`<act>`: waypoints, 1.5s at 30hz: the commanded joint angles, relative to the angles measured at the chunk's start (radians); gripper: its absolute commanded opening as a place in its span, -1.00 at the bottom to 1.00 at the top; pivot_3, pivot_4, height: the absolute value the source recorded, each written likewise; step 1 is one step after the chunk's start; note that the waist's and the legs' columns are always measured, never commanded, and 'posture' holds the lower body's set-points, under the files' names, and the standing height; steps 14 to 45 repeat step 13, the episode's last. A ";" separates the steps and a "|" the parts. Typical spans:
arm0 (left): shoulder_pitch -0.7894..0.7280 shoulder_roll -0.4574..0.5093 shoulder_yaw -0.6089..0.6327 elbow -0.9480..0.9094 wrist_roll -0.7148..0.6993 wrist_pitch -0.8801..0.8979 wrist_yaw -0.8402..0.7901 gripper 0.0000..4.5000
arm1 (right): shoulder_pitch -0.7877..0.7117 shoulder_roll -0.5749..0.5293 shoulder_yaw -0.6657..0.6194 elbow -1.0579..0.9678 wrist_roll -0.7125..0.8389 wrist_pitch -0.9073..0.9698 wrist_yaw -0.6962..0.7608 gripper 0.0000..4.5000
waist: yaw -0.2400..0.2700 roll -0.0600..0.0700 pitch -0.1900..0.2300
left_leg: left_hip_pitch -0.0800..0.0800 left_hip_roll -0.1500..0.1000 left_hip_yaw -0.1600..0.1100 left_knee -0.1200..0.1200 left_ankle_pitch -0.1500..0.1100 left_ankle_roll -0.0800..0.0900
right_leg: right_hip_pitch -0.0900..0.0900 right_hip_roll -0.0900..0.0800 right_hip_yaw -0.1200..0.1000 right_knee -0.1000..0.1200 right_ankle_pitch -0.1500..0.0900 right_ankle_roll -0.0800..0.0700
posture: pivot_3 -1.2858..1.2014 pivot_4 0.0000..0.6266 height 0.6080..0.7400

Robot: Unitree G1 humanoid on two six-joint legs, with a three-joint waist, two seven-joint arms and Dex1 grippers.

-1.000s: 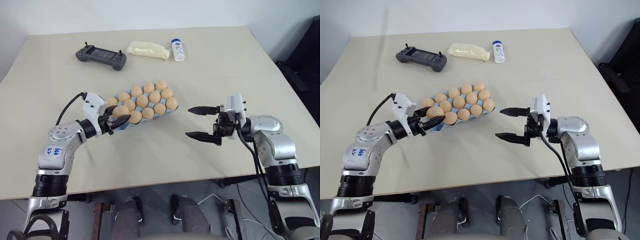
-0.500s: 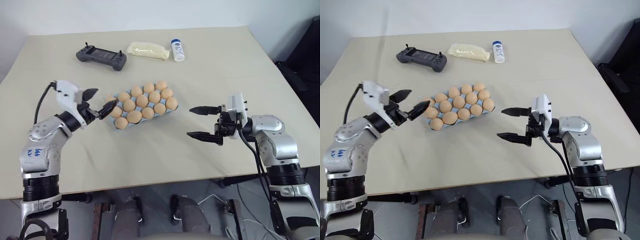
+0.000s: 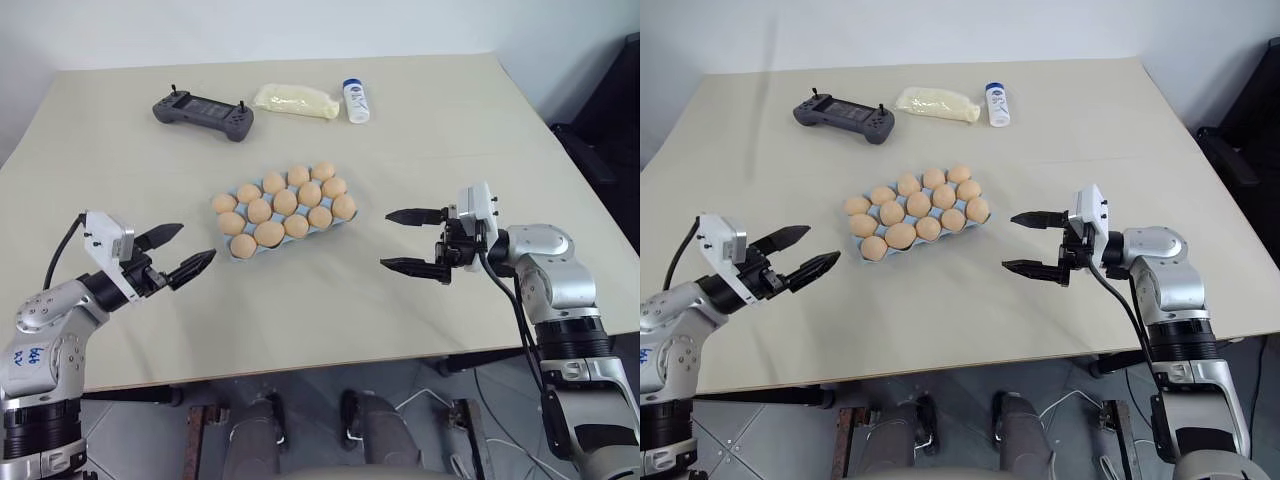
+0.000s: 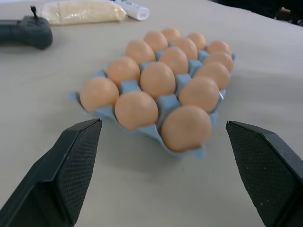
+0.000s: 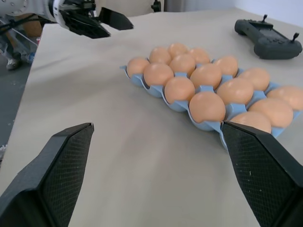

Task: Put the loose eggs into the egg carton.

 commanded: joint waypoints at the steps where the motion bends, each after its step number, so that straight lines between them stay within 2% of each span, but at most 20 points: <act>1: 0.011 0.027 0.042 -0.001 -0.016 -0.036 -0.020 0.99 | -0.040 -0.013 -0.023 0.009 0.003 -0.031 0.010 1.00 | 0.000 0.000 0.000 | 0.000 0.000 0.000 0.000 0.000 0.000 | 0.000 0.000 0.000 0.000 0.000 0.000 | 0.03 -0.52 1.00; 7: 0.015 0.028 0.058 0.002 -0.008 -0.064 -0.007 0.99 | -0.063 0.005 -0.031 0.030 -0.002 -0.059 -0.009 1.00 | 0.000 0.000 0.000 | 0.000 0.001 0.000 -0.002 0.000 -0.001 | -0.001 0.000 0.000 -0.001 0.000 -0.001 | 0.03 -0.52 1.00; 13: 0.013 0.029 0.060 -0.001 -0.007 -0.073 -0.001 0.99 | -0.044 0.021 -0.036 -0.042 0.021 0.026 -0.103 1.00 | -0.005 0.000 0.000 | 0.000 0.001 0.000 -0.003 0.000 -0.001 | -0.001 0.000 0.000 -0.002 0.000 -0.001 | 0.03 -0.52 1.00; 45: 0.013 0.029 0.060 -0.001 -0.007 -0.073 -0.001 0.99 | -0.044 0.021 -0.036 -0.042 0.021 0.026 -0.103 1.00 | -0.005 0.000 0.000 | 0.000 0.001 0.000 -0.003 0.000 -0.001 | -0.001 0.000 0.000 -0.002 0.000 -0.001 | 0.03 -0.52 1.00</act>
